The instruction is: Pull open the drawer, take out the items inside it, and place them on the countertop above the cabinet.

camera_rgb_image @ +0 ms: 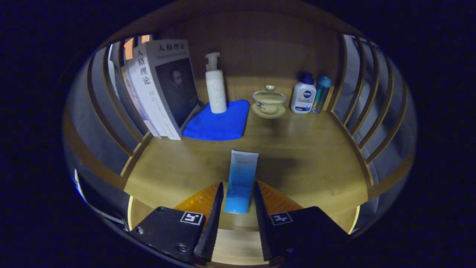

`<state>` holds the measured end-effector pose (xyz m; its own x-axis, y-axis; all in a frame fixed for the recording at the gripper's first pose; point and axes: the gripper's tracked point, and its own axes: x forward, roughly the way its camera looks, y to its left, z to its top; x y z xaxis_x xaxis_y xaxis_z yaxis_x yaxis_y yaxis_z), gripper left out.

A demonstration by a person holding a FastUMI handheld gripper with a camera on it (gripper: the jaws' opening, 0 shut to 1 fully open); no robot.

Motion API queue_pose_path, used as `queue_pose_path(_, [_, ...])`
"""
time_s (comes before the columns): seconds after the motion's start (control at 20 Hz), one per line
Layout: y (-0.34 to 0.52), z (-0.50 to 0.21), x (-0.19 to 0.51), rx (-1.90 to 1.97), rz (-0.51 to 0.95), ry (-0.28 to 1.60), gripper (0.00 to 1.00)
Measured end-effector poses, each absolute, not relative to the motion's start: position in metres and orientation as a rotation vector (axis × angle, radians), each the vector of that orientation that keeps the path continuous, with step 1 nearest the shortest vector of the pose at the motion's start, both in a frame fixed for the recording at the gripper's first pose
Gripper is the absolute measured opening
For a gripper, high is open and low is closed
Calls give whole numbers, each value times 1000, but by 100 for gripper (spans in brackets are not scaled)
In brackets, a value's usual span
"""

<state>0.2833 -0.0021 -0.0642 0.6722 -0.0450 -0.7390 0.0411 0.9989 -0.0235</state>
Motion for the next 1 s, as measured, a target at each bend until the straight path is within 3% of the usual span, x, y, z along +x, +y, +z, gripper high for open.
queue_pose_path(0.25, [15, -26, 237, -12, 15, 753, 79])
queue_pose_path(0.85, [52, 8, 102, -8, 133, 475, 80])
queue_pose_path(0.9, [52, 9, 93, -7, 139, 443, 83])
queue_pose_path(1.0, [47, 3, 73, -20, 129, 421, 100])
